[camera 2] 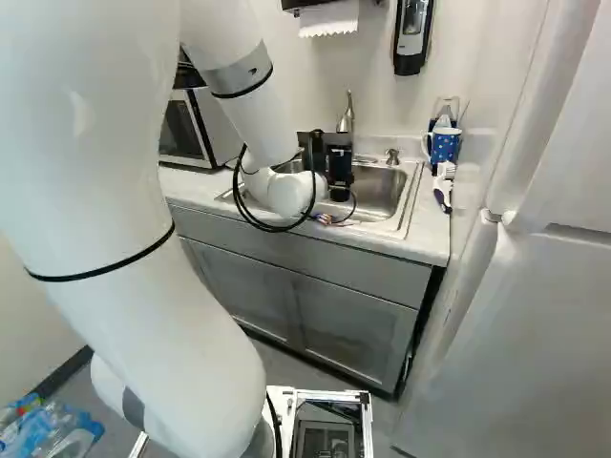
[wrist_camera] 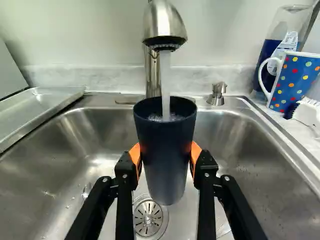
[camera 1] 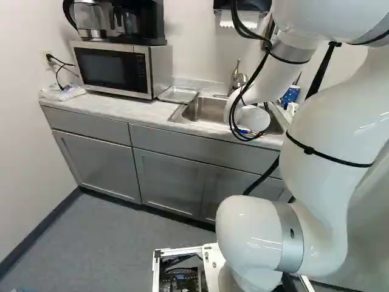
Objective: Rinse the cup and place it in the tray
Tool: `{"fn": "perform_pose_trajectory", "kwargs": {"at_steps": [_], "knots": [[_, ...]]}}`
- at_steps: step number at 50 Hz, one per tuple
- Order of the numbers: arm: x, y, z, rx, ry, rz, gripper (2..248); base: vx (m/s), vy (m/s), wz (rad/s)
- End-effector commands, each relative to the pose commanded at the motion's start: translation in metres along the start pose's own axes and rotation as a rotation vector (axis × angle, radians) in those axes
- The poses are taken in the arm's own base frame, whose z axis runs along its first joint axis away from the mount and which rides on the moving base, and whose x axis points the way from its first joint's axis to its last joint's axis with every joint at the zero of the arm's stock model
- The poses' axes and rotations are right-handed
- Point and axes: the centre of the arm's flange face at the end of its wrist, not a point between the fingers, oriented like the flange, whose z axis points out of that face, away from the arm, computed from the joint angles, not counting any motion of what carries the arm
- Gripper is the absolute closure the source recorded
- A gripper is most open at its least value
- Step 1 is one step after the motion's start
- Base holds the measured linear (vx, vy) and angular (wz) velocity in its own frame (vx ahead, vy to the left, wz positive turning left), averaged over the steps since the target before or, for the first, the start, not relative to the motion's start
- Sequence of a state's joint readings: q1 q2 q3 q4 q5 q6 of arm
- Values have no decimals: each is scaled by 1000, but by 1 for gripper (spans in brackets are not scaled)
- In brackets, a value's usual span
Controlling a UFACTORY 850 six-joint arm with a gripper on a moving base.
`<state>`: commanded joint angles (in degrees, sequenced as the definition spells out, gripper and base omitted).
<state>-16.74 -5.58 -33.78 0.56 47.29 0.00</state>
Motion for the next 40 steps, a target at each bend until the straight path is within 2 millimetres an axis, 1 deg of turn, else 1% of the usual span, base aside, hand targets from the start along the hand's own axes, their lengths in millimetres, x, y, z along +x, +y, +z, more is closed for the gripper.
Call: {"fn": "perform_pose_trajectory", "kwargs": {"at_steps": [40], "knots": [[0,0,0,0,0,0,134,0,0,0]]}}
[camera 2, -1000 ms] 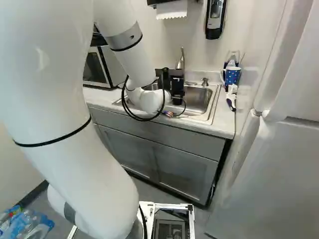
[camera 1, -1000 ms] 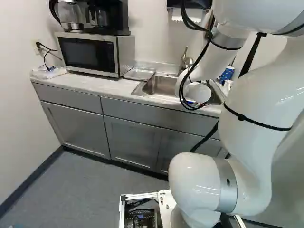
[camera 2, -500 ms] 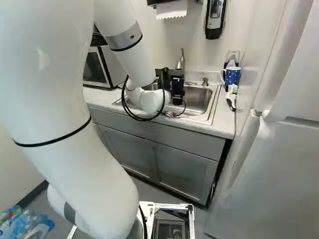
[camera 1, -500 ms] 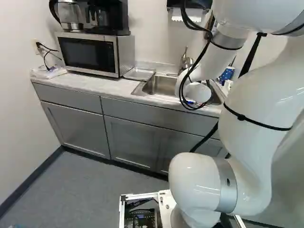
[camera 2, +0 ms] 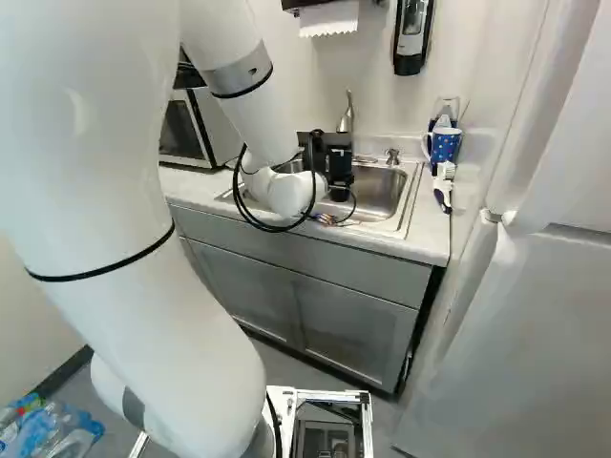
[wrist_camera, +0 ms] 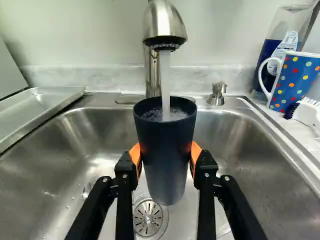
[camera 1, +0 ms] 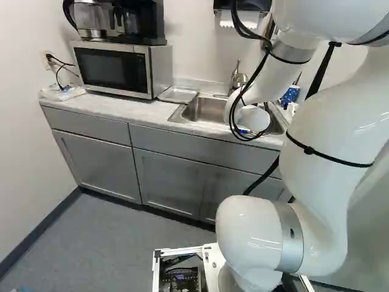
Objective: Rinse the cup and place it in the tray
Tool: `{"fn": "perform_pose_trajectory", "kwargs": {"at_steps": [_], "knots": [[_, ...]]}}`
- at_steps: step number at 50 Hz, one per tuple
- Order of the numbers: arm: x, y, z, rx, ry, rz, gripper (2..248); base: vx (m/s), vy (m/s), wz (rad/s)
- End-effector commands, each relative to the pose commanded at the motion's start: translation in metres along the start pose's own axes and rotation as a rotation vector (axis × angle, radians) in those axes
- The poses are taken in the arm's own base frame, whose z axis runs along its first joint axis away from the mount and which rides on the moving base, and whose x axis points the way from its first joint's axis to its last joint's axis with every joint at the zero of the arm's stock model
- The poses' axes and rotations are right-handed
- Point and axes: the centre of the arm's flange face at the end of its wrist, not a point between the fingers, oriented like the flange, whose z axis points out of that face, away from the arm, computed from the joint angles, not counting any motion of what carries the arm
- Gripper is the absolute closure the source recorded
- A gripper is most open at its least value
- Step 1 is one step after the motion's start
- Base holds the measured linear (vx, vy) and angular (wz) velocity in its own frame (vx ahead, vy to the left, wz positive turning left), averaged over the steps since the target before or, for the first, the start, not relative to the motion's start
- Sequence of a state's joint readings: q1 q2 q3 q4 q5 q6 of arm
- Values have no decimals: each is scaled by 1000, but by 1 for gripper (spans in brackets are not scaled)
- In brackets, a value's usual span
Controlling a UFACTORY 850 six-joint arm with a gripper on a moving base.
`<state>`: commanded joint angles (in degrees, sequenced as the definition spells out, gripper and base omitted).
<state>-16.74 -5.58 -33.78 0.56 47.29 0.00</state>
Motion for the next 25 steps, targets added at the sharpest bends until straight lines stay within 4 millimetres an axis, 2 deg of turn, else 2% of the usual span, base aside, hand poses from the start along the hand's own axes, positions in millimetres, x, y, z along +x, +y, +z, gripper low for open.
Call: {"fn": "perform_pose_trajectory", "kwargs": {"at_steps": [25], "knots": [[-3,-27,-13,60,-2,-16,134,0,0,0]]}}
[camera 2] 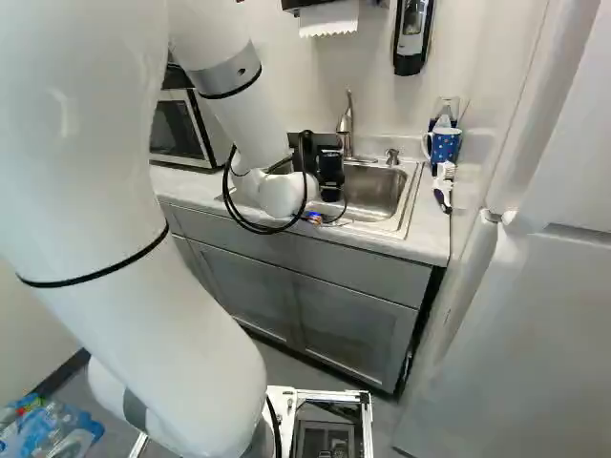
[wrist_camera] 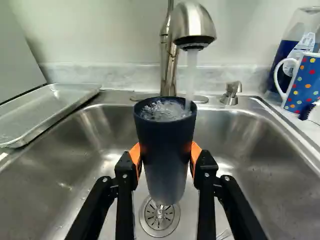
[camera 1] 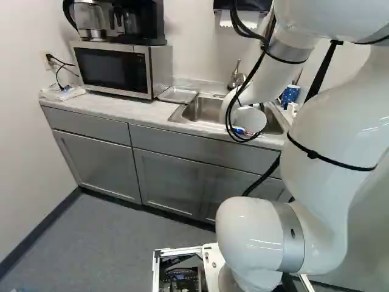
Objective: Rinse the cup and place it in the tray
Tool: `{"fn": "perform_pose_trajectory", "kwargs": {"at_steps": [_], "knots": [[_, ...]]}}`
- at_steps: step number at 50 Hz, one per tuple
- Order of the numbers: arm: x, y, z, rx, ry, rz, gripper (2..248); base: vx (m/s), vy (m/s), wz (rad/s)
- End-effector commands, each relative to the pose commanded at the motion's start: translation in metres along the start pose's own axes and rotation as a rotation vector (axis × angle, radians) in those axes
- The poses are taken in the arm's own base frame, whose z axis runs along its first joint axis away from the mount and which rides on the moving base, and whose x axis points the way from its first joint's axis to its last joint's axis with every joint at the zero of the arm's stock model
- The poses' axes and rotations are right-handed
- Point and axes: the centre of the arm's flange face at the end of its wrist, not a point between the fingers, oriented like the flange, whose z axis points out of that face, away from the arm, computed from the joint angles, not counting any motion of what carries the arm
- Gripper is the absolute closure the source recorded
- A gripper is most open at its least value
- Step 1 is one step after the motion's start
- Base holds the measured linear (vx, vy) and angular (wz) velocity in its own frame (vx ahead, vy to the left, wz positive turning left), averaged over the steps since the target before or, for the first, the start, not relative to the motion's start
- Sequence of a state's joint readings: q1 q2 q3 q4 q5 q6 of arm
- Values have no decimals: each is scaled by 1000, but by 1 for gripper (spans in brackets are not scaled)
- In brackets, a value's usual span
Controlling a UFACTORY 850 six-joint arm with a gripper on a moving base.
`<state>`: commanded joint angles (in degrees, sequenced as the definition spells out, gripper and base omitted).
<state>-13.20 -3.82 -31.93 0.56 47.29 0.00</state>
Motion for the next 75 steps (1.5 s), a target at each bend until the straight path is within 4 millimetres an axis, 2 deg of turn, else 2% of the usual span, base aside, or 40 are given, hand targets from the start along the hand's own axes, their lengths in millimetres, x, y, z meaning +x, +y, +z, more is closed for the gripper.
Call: {"fn": "perform_pose_trajectory", "kwargs": {"at_steps": [14,47,75], "knots": [[3,-20,-6,43,8,-11,134,0,0,0],[34,-68,-16,150,77,-32,134,0,0,0],[61,-109,-13,233,108,-46,134,0,0,0]]}}
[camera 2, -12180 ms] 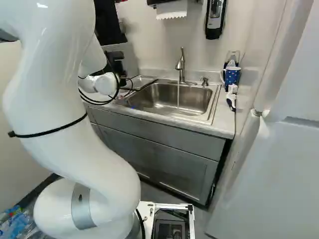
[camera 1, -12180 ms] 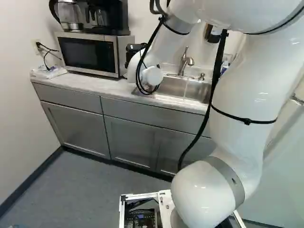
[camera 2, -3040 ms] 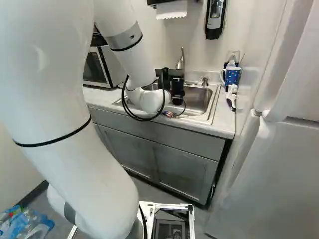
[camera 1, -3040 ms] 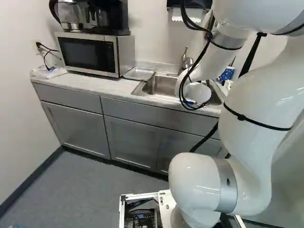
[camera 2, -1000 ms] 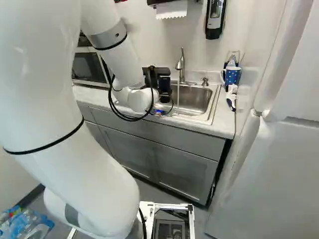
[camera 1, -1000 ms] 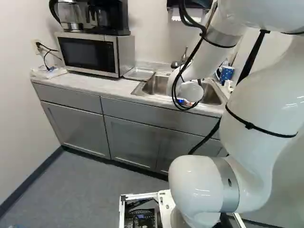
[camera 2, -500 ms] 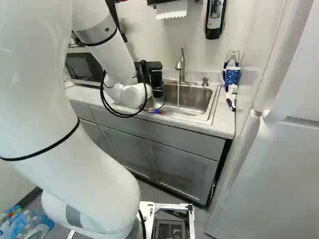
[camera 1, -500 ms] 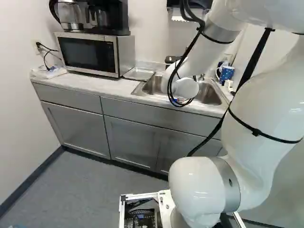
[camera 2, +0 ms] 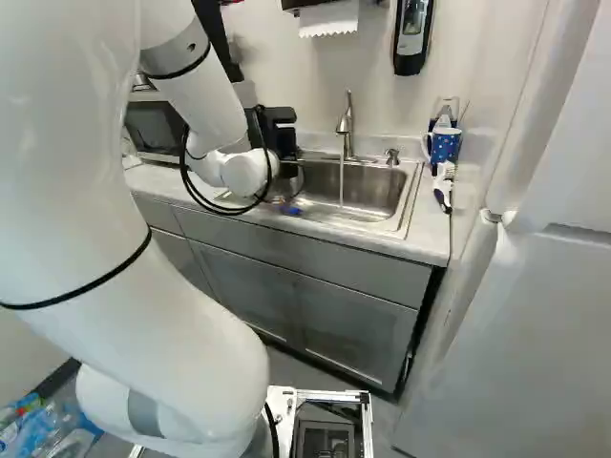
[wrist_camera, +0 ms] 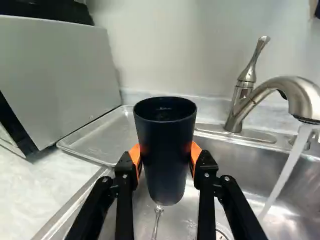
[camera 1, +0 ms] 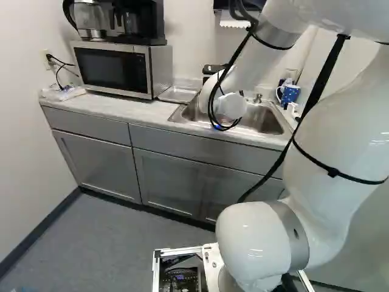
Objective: Rinse the cup and place it in the tray
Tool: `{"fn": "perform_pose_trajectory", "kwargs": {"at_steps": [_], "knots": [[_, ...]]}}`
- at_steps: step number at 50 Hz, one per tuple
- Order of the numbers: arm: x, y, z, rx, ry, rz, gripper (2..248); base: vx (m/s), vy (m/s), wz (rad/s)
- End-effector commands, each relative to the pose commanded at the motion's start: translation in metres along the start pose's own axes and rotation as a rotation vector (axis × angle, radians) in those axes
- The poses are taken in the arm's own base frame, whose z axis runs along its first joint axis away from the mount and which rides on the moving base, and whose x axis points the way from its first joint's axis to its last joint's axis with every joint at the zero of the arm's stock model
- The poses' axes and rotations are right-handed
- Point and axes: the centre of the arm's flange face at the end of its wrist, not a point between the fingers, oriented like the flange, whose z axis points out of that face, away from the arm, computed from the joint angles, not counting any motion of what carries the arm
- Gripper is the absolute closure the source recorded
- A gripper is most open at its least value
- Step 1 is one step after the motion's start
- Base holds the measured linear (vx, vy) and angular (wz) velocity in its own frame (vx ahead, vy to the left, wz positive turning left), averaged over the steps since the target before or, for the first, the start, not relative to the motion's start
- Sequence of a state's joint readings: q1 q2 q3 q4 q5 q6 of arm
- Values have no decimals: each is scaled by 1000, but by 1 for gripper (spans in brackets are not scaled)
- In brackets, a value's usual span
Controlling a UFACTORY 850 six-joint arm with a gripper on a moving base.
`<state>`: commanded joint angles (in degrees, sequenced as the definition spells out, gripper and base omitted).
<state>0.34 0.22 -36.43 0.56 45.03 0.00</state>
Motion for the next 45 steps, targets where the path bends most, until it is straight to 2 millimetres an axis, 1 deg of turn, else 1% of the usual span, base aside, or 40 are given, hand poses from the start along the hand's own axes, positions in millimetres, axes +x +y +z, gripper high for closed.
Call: {"fn": "perform_pose_trajectory", "kwargs": {"at_steps": [26,45], "knots": [[5,-24,19,48,5,-5,134,0,0,0],[5,-24,19,49,1,162,134,0,0,0]]}}
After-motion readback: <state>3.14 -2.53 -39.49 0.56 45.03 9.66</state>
